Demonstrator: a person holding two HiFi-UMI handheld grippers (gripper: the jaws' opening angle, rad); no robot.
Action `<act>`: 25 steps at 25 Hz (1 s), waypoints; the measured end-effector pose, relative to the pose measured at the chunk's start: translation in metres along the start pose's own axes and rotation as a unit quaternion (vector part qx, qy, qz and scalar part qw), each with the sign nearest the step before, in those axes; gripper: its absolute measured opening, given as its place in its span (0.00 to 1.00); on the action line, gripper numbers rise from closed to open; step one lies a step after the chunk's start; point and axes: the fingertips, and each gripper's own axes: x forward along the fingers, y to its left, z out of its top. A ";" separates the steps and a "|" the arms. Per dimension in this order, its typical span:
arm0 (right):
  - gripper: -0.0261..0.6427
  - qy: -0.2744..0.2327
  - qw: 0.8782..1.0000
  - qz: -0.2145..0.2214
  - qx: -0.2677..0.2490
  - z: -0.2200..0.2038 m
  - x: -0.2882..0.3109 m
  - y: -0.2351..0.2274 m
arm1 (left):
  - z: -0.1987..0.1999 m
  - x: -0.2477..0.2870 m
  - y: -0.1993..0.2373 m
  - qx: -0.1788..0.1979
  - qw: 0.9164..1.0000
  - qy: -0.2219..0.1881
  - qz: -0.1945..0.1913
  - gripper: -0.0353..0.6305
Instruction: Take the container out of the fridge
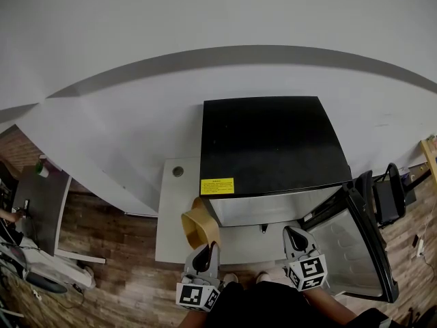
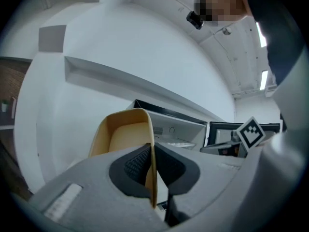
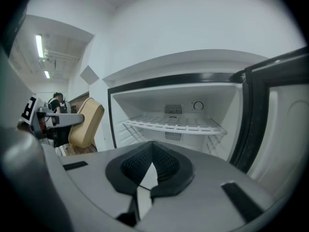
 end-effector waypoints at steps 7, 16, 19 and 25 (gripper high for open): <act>0.03 -0.010 1.000 -0.008 -0.002 0.008 -0.003 -0.001 | 0.010 -0.002 0.023 0.003 0.999 -0.002 0.052 0.09; 0.03 -0.014 1.000 -0.013 -0.002 0.013 -0.007 -0.005 | 0.000 -0.003 0.045 0.006 0.997 0.011 0.082 0.09; 0.03 -0.015 1.000 -0.020 -0.004 0.013 -0.008 -0.007 | 0.000 -0.004 0.049 0.004 0.996 0.013 0.089 0.09; 0.03 -0.018 0.999 -0.038 -0.005 0.013 -0.013 -0.012 | 0.000 -0.002 0.052 0.001 0.996 0.017 0.091 0.09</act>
